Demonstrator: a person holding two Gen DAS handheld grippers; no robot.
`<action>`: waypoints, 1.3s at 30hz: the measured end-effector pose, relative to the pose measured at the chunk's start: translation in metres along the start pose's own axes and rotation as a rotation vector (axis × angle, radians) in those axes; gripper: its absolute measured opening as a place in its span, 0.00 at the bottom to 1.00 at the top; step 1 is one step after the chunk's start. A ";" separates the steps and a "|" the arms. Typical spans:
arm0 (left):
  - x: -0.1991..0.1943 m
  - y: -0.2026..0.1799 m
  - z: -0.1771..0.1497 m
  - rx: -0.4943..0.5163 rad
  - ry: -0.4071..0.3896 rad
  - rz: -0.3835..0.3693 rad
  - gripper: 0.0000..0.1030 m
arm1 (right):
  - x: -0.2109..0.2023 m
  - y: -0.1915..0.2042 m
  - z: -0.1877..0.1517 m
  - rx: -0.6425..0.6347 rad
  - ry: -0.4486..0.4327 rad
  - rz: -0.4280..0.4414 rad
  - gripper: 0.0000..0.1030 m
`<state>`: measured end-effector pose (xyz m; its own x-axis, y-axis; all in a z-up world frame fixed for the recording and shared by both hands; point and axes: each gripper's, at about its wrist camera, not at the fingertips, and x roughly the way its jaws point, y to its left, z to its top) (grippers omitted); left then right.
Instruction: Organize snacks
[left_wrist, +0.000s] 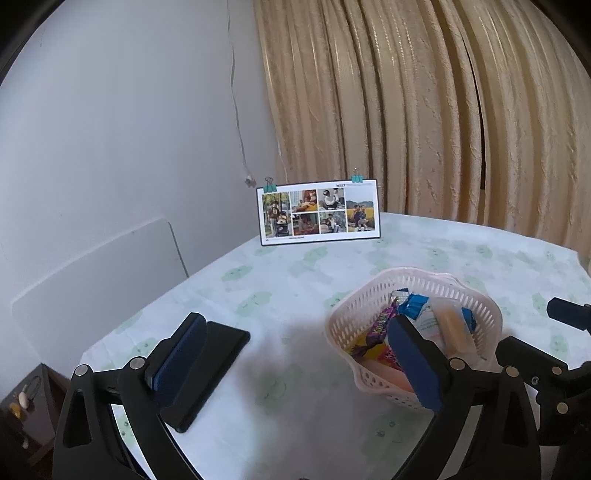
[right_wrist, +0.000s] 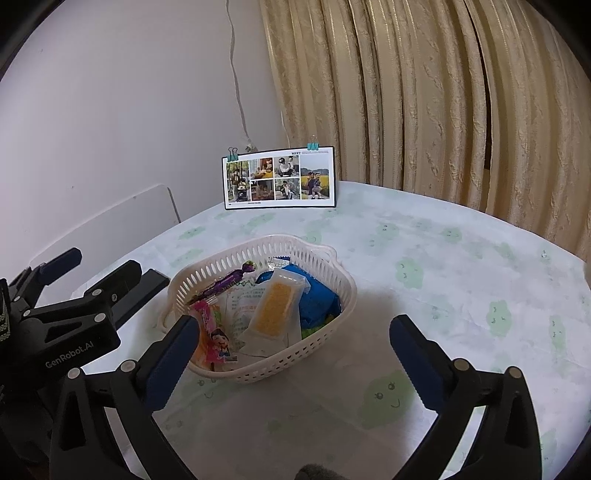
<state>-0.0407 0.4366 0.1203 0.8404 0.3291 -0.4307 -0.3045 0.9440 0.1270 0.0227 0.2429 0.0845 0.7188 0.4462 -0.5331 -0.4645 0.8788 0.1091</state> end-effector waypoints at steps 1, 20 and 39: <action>0.000 0.000 0.000 0.003 -0.001 0.005 0.96 | 0.000 0.000 0.000 -0.001 0.000 0.001 1.00; 0.001 -0.005 -0.002 0.045 -0.018 0.045 0.99 | 0.002 0.013 -0.004 -0.069 0.009 -0.043 1.00; 0.000 -0.005 -0.002 0.045 -0.018 0.046 1.00 | 0.003 0.017 -0.003 -0.098 0.009 -0.068 1.00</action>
<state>-0.0399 0.4315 0.1173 0.8339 0.3718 -0.4078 -0.3224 0.9280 0.1868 0.0153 0.2587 0.0826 0.7458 0.3841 -0.5443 -0.4633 0.8861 -0.0096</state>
